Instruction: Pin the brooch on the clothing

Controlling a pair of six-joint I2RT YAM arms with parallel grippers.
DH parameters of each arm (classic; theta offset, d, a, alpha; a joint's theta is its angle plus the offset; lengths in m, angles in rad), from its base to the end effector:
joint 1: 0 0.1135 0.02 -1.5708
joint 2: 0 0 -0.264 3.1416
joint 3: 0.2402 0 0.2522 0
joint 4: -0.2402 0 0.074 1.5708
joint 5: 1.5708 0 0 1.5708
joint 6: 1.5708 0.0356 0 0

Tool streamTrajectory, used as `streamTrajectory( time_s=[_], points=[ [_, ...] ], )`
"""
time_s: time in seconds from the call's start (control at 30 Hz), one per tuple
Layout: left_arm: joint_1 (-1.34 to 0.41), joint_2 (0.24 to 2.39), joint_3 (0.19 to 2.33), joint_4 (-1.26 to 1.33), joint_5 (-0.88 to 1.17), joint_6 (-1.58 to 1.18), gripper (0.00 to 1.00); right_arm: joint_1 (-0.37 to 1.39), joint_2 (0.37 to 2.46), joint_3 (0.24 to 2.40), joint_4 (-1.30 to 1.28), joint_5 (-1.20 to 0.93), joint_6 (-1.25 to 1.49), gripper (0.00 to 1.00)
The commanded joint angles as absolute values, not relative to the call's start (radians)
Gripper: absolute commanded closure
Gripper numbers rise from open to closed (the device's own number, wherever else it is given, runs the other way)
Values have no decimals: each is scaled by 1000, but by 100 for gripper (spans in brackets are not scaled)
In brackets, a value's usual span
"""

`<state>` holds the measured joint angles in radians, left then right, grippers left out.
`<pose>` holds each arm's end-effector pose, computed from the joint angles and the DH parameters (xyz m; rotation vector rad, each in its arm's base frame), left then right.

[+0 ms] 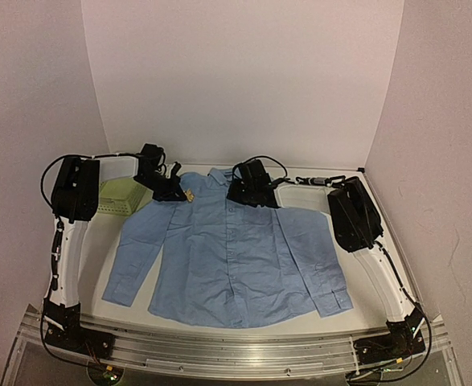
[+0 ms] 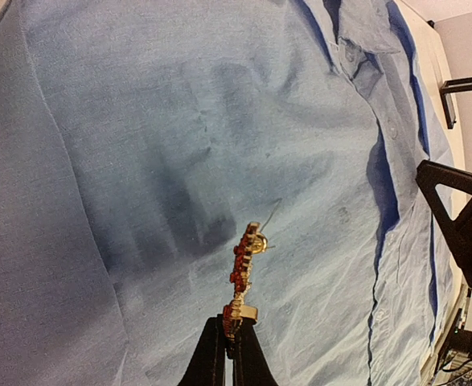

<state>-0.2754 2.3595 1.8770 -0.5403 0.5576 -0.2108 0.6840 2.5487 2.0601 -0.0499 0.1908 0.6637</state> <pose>0.4822 -0.1558 0.1501 0.2934 2.5948 -0.8993 0.4514 0.3593 0.1431 0.0951 2.1557 0.6018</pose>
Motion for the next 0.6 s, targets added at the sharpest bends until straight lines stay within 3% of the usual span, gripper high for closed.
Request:
streamTrajectory(
  time_s=[0.0, 0.37, 0.57],
  points=[
    [-283, 2367, 1893, -535, 567, -202, 100, 684, 2465, 2051, 20, 142, 687, 100],
    [-292, 2401, 1904, -539, 596, -211, 100, 684, 2459, 2023, 52, 118, 699, 100],
    [-283, 2338, 1926, -586, 466, -131, 100, 677, 2432, 1982, 55, 147, 705, 100]
  ],
)
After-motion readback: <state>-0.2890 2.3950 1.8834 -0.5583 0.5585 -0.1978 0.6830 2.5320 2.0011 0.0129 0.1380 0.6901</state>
